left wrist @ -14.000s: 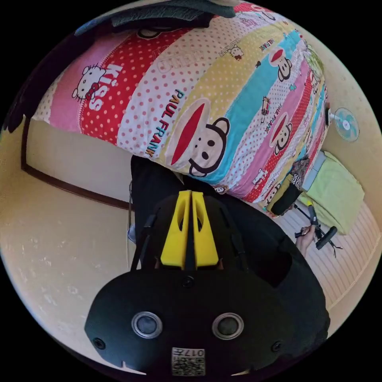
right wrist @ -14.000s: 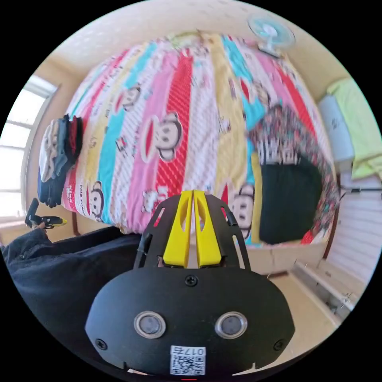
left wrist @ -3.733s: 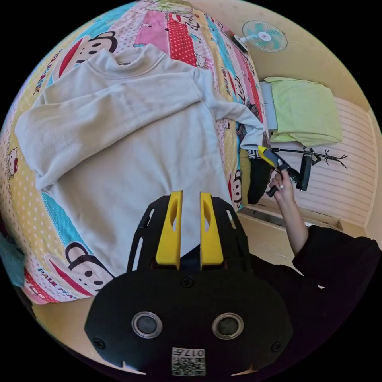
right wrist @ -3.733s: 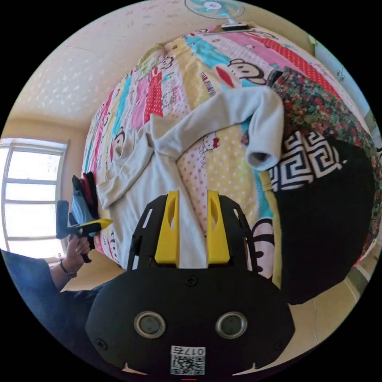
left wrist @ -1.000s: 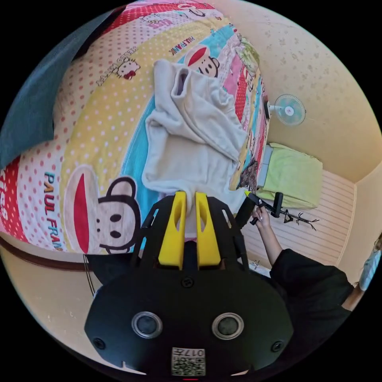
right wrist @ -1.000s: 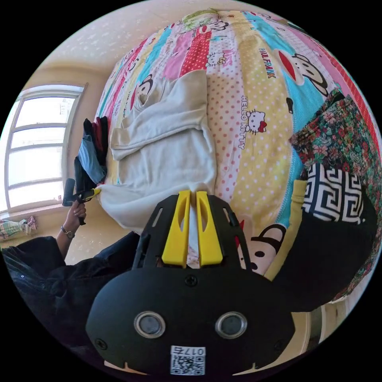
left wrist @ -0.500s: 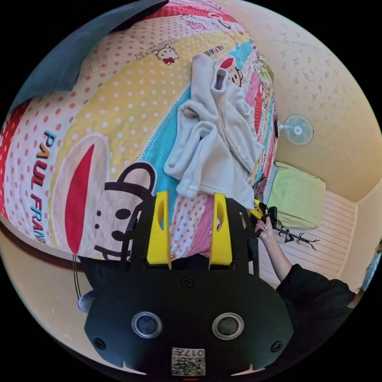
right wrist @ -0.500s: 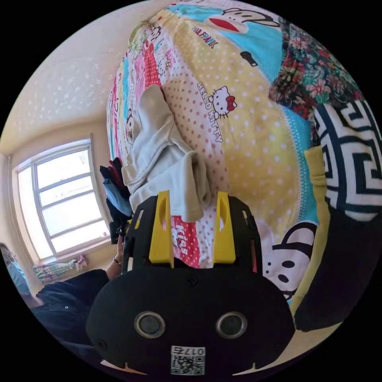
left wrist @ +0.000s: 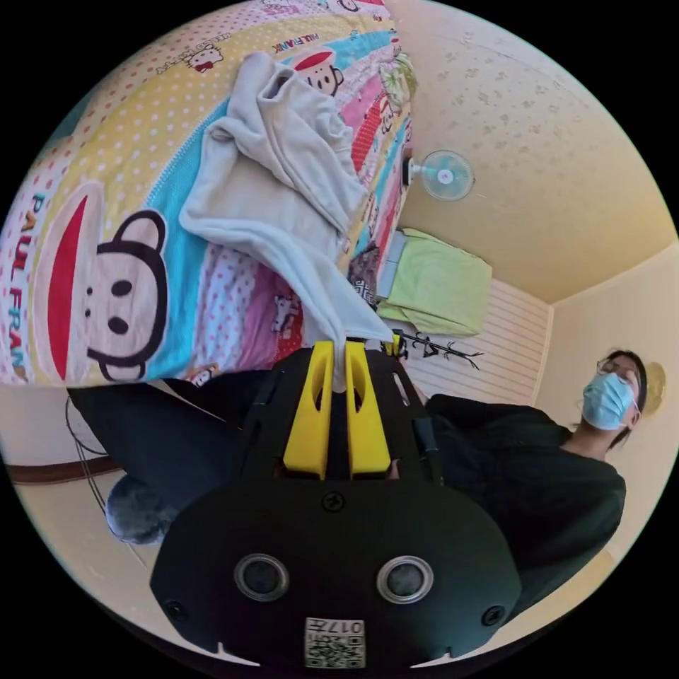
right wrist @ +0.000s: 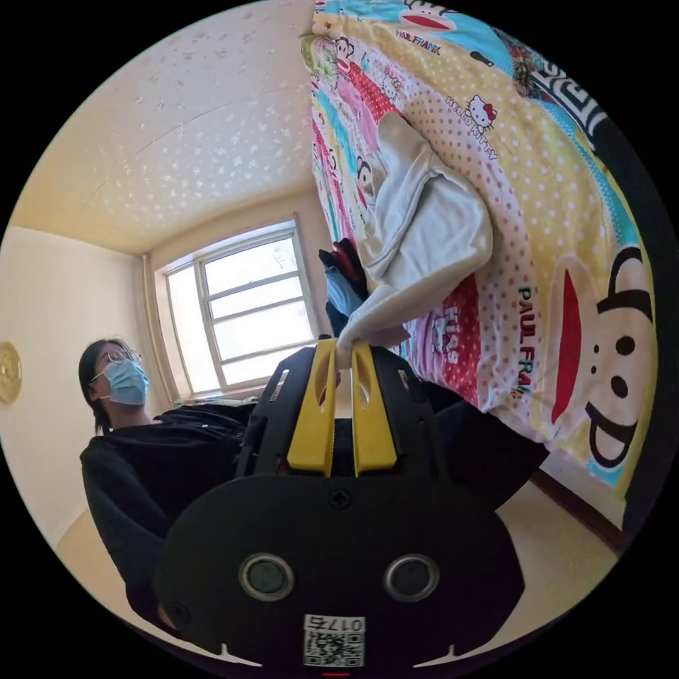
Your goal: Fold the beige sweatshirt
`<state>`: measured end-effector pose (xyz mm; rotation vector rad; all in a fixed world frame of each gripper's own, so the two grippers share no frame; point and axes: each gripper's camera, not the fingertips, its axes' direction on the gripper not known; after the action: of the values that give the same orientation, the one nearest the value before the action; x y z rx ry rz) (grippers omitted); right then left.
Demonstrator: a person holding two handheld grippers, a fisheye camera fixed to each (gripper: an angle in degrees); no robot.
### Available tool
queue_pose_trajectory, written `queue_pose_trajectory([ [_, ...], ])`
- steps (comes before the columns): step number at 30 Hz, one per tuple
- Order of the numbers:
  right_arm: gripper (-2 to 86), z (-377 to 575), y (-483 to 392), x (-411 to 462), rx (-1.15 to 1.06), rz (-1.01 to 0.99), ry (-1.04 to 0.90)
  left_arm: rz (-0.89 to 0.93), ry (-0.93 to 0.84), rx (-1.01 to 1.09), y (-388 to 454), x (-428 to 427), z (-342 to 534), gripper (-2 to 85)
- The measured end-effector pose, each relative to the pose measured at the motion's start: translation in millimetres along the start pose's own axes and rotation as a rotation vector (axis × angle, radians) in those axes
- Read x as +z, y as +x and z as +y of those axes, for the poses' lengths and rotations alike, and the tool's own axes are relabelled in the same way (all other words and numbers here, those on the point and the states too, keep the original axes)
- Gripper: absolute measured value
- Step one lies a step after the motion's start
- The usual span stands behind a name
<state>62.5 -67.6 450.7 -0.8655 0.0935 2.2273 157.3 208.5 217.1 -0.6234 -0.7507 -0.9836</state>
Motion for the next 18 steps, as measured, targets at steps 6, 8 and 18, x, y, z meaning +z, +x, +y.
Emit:
queue_pose_trajectory([
  [6, 3.1, 91, 26, -35, 0.160, -0.151, 0.251, 0.141, 0.193, -0.156, -11, -25, 95, 2.2],
  [8, 3.2, 75, 23, -32, 0.136, -0.151, 0.271, 0.157, 0.235, -0.177, -17, -30, 86, 2.2],
  [18, 4.6, -245, -44, 34, -0.173, -0.023, 0.223, 0.062, 0.353, 0.001, 21, -60, -177, 5.4],
])
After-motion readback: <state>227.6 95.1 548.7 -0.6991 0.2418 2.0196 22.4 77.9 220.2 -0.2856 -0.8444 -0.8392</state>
